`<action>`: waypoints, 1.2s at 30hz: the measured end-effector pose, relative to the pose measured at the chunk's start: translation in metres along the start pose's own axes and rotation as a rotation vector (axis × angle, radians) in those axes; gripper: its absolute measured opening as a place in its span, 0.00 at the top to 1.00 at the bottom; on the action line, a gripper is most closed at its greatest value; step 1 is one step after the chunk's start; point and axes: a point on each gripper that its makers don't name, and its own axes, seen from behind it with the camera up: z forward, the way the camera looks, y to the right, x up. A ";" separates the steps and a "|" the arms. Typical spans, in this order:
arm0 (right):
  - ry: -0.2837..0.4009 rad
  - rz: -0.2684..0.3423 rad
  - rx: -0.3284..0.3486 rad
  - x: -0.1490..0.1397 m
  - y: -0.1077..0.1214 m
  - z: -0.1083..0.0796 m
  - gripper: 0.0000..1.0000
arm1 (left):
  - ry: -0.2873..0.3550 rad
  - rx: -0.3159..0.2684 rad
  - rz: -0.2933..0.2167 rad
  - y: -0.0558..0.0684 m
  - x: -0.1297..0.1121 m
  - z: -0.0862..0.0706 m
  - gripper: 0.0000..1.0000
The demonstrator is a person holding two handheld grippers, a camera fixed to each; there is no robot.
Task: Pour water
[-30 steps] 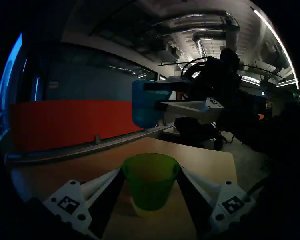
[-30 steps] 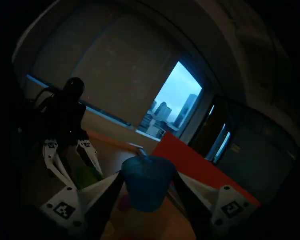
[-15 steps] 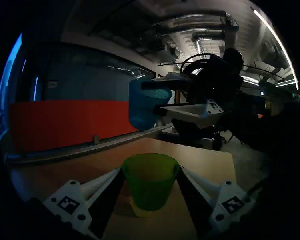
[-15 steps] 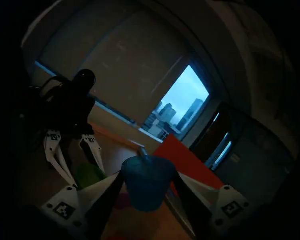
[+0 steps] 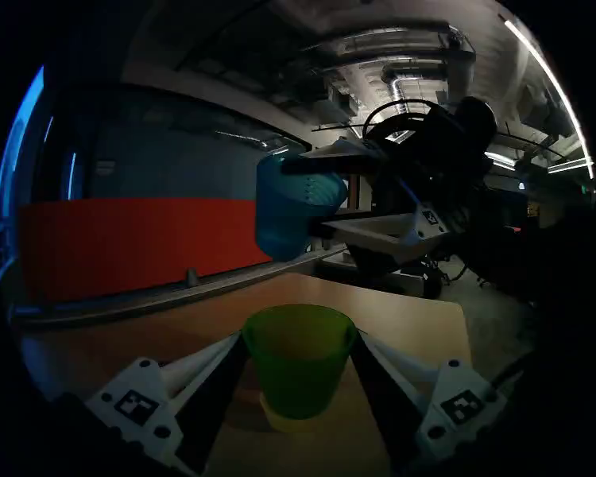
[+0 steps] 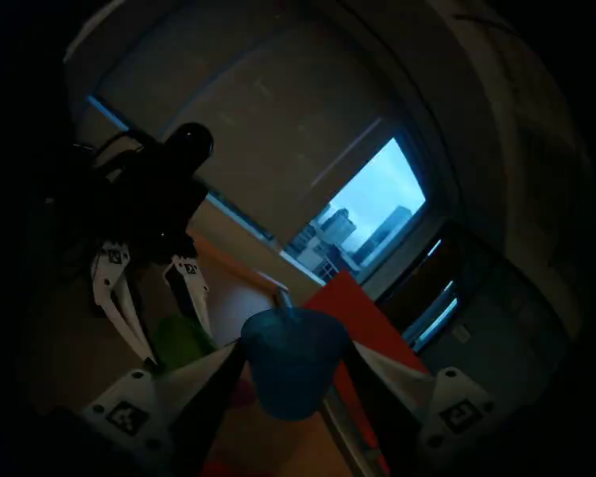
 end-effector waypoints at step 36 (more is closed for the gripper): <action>-0.034 -0.220 0.016 0.007 -0.003 0.012 0.10 | 0.016 -0.012 -0.005 0.004 0.003 0.000 0.13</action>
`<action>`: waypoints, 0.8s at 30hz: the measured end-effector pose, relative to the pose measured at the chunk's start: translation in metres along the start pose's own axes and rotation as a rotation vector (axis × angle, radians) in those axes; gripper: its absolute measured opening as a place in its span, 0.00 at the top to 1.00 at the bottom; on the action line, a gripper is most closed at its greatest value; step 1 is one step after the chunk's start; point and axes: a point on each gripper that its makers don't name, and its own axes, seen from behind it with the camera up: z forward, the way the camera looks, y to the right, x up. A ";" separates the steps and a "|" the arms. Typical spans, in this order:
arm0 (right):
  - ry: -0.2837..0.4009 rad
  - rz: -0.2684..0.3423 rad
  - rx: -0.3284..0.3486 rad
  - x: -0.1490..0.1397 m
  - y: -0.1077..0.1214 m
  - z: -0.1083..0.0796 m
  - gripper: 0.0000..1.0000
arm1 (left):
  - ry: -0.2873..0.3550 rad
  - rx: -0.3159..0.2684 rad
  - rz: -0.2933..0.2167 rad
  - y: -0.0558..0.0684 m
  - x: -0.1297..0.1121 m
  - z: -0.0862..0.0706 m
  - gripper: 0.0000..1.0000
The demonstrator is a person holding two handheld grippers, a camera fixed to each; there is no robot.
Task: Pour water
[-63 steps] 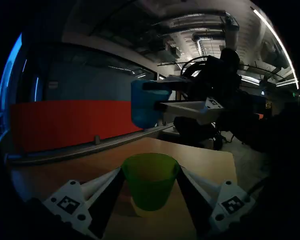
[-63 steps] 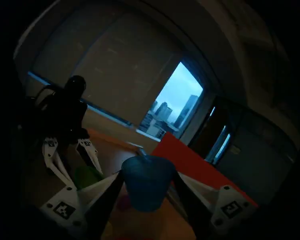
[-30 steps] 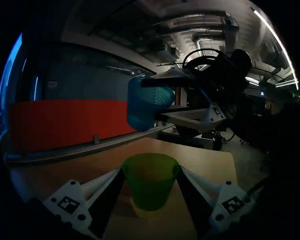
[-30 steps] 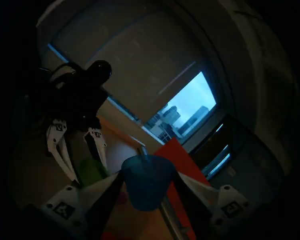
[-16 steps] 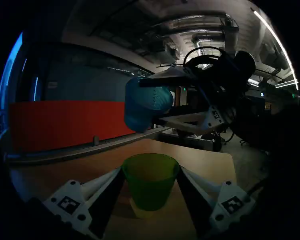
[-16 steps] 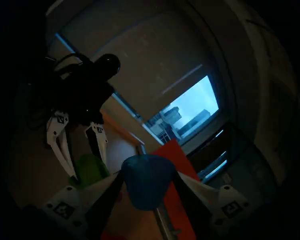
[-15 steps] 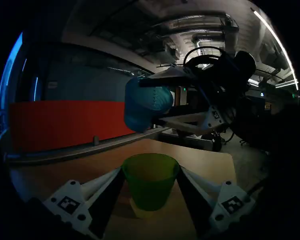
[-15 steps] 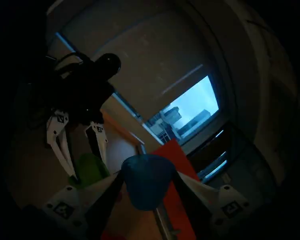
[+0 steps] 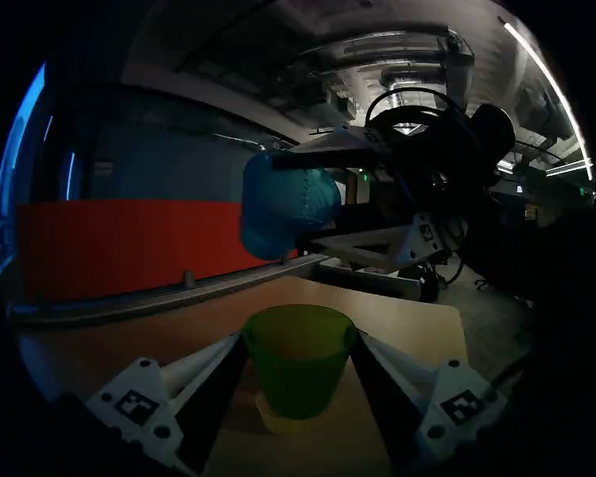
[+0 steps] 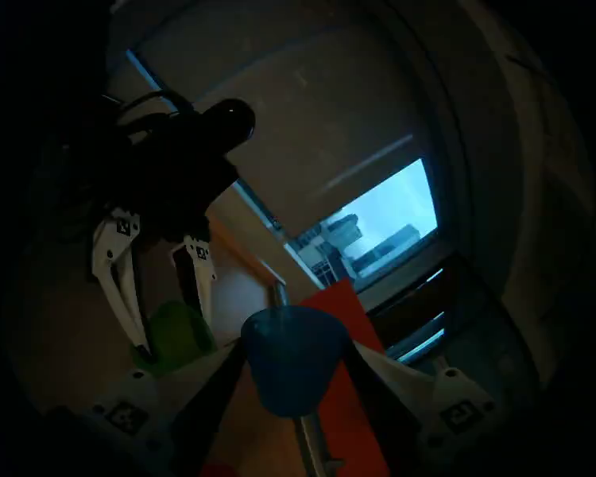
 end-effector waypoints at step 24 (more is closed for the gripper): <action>-0.019 -0.090 0.001 0.000 -0.001 0.001 0.10 | 0.001 -0.012 0.007 0.006 0.002 0.003 0.13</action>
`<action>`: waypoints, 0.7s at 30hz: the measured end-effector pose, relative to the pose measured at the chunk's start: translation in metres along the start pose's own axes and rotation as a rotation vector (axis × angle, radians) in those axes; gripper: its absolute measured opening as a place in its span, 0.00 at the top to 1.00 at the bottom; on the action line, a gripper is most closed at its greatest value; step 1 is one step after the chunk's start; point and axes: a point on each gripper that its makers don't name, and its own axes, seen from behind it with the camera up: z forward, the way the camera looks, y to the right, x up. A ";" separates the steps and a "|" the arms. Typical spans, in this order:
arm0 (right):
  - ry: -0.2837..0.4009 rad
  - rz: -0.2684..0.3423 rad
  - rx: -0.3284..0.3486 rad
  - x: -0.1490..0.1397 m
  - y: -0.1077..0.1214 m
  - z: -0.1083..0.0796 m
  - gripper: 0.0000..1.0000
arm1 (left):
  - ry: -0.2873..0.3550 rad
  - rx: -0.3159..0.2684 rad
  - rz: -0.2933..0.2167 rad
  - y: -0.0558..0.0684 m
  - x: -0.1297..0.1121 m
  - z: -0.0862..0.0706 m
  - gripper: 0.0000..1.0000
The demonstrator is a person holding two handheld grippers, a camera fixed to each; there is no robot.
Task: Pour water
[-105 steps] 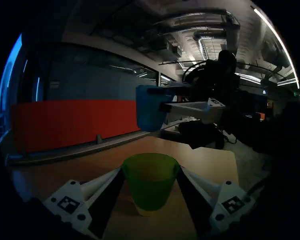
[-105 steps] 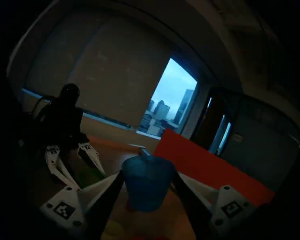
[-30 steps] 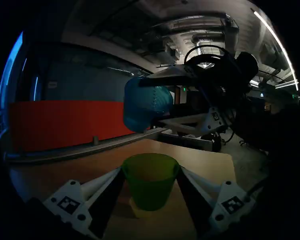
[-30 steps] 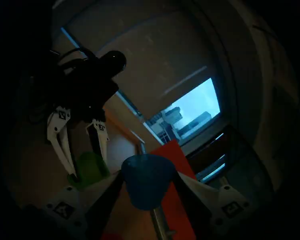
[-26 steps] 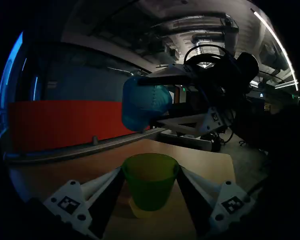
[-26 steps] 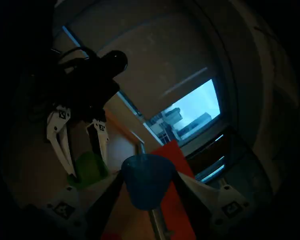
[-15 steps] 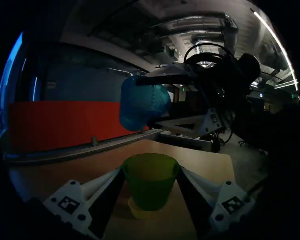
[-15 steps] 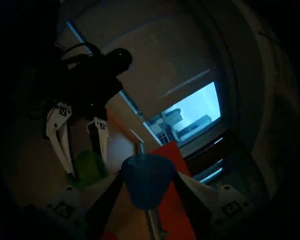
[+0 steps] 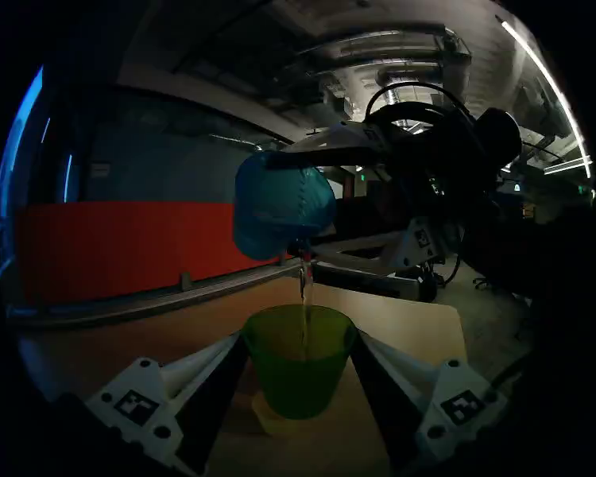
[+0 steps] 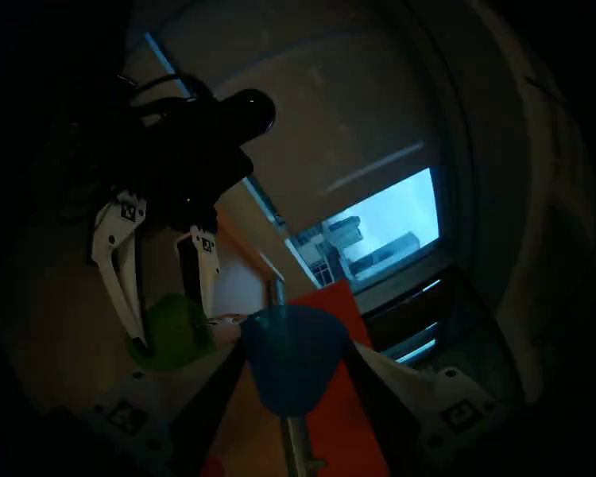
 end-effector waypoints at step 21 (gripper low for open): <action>-0.009 -0.061 -0.004 0.004 0.004 0.001 0.10 | -0.002 0.004 0.017 0.001 -0.001 -0.004 0.13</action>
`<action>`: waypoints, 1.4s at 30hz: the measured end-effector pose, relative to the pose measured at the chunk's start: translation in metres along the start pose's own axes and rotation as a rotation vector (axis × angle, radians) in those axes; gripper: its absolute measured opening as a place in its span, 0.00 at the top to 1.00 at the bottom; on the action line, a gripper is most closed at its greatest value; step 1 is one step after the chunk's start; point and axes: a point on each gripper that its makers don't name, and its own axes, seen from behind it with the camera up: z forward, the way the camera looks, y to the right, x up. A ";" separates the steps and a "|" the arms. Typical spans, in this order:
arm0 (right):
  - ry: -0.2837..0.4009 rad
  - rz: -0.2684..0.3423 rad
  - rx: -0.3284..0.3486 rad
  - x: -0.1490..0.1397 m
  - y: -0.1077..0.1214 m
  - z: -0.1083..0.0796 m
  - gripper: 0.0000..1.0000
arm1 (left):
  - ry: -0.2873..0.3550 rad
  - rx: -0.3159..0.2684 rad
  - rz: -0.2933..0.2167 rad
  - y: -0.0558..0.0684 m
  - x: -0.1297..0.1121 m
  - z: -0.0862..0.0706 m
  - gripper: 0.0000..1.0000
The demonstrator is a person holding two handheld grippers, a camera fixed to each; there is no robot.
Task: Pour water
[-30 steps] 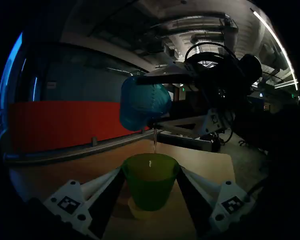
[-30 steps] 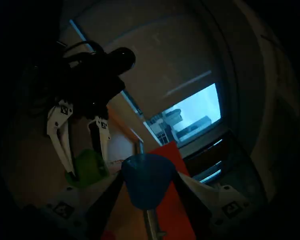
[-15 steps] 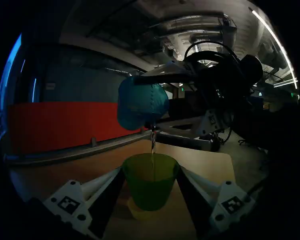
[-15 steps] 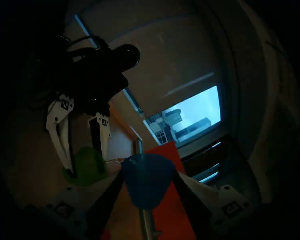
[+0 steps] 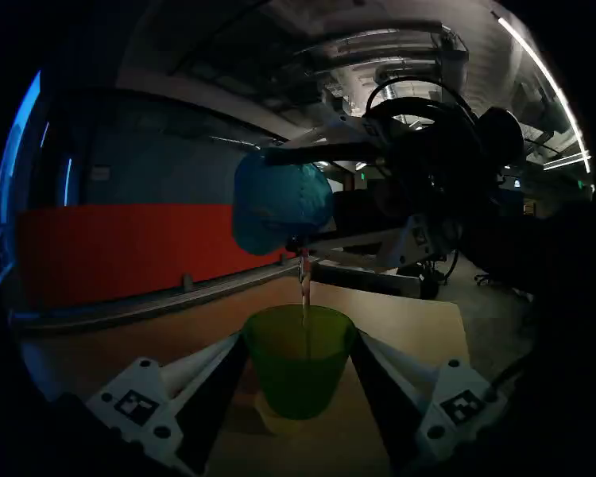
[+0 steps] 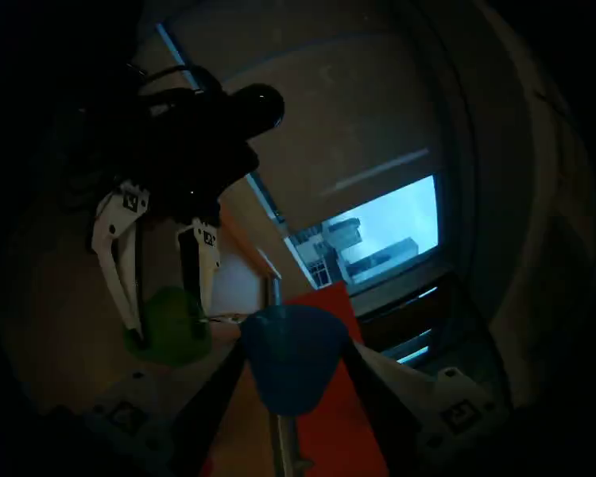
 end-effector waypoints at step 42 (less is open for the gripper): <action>-0.017 -0.092 -0.019 0.000 0.009 -0.005 0.10 | -0.003 -0.006 0.019 0.005 0.003 -0.002 0.13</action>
